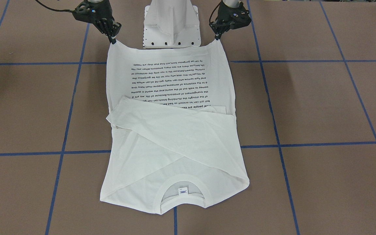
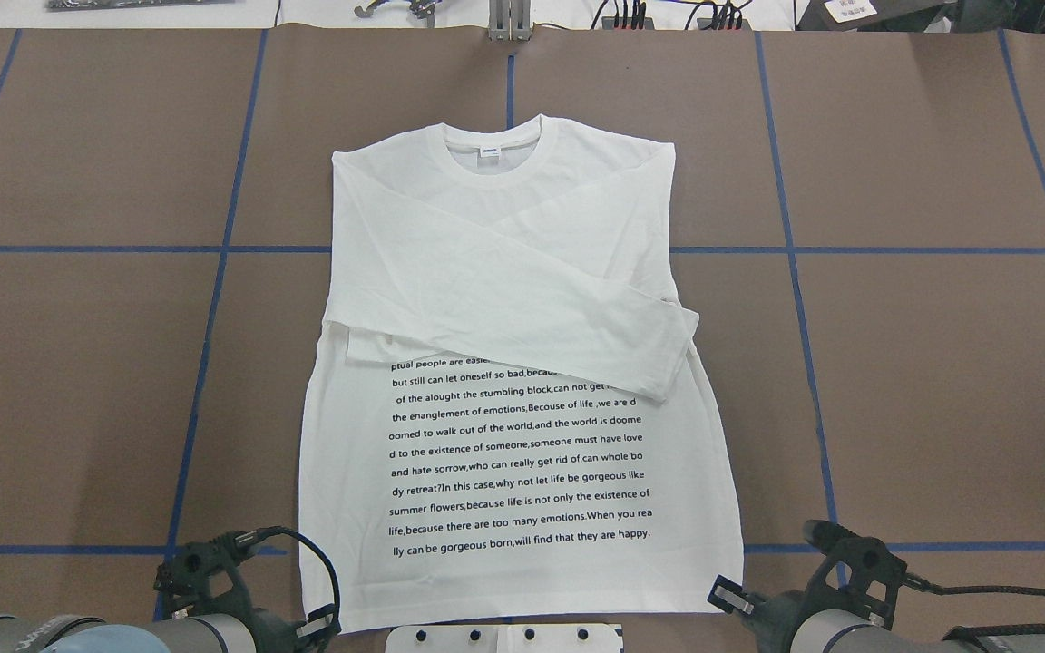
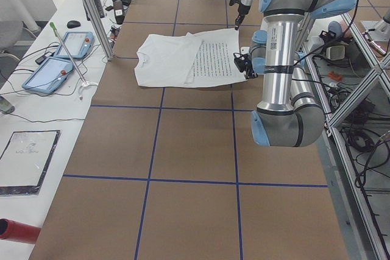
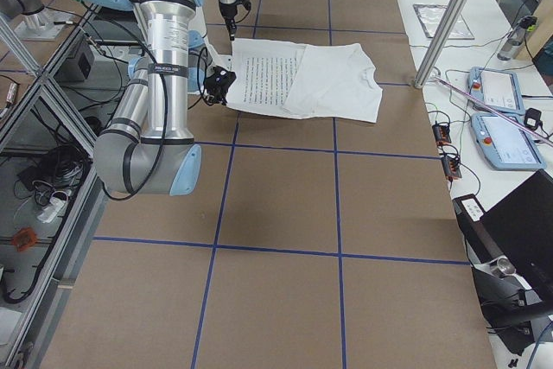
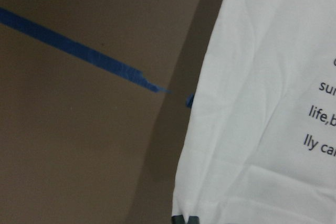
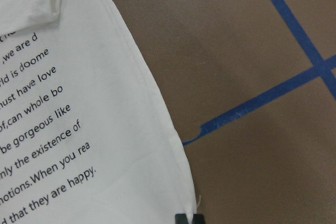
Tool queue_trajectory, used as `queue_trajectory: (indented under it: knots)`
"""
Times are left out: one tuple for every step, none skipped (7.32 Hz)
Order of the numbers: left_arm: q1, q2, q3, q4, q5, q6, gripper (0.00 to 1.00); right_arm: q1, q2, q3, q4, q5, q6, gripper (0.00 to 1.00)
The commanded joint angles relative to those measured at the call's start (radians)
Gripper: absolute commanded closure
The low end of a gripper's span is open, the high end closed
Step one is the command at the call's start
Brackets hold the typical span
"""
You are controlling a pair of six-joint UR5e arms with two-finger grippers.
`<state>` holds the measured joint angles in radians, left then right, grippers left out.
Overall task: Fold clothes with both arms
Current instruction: 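Lift both hem corners and fold them toward the collar with both grippers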
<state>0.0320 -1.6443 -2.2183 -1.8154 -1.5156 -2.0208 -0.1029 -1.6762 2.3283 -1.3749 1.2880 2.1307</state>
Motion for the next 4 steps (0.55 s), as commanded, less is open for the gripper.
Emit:
queue_trajectory:
  knots:
    - [-0.070,0.001,-0.102,0.019,-0.003,0.025,1.00,0.058,-0.021,0.057,0.000,0.004,-0.011,1.00]
    - [-0.178,-0.018,-0.136,0.019,-0.011,0.157,1.00,0.133,0.014,0.057,-0.003,0.023,-0.037,1.00]
    - [-0.240,-0.050,-0.136,0.021,-0.024,0.262,1.00,0.211,0.088,0.022,-0.007,0.068,-0.116,1.00]
    - [-0.320,-0.069,-0.129,0.025,-0.034,0.349,1.00,0.315,0.184,-0.028,-0.054,0.120,-0.182,1.00]
